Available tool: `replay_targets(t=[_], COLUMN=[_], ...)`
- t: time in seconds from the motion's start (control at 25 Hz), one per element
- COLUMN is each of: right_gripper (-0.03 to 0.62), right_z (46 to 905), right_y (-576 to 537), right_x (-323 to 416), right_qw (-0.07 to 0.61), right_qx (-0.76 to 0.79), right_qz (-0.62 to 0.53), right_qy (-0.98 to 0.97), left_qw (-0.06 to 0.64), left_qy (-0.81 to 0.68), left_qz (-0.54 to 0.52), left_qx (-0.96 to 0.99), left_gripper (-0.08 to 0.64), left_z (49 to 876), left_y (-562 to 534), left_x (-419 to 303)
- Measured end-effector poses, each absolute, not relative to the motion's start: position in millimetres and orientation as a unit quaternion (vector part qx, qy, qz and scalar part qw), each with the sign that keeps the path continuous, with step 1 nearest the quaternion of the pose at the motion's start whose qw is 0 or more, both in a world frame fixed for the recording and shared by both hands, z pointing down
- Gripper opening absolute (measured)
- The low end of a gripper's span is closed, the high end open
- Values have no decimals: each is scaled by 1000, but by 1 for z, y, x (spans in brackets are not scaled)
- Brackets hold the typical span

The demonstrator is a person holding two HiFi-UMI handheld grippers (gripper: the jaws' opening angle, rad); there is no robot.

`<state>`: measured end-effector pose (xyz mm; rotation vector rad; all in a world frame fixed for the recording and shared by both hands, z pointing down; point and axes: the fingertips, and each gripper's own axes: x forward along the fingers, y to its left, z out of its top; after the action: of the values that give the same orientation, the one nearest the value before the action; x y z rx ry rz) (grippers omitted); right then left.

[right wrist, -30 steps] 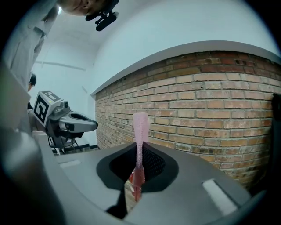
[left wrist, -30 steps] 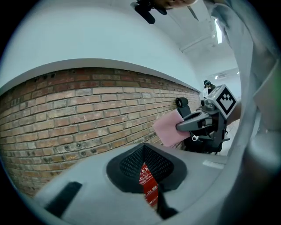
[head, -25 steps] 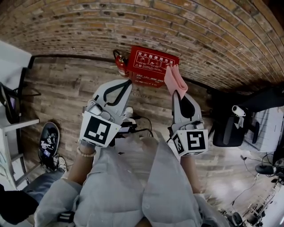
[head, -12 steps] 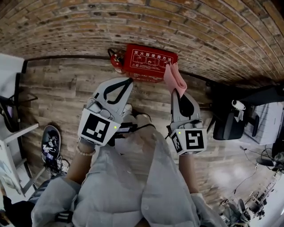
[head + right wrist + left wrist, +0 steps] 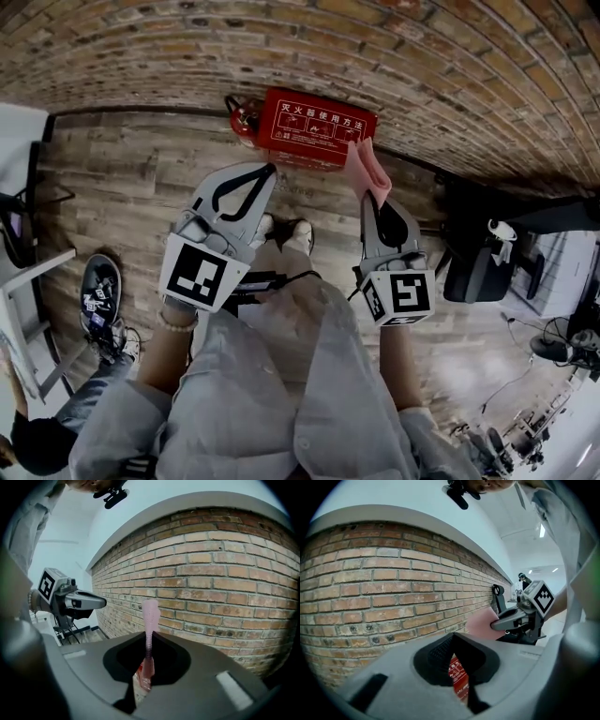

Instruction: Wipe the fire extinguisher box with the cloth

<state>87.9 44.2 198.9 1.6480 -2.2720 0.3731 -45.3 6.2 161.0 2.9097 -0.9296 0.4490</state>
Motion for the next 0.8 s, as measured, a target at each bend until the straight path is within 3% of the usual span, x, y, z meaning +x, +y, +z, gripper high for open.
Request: replay_targets(t=[0.8], right_gripper=[21], right_z=[312], right_y=[-36], right_x=[57], right_qw=[194], right_qx=[473], right_qz=[151], right_qy=[-846], left_qw=[33], left_qy=[-365], left_qz=[173], left_qx=[914], left_gripper=[-3], left_z=[245], left_y=[-36], left_x=[-61])
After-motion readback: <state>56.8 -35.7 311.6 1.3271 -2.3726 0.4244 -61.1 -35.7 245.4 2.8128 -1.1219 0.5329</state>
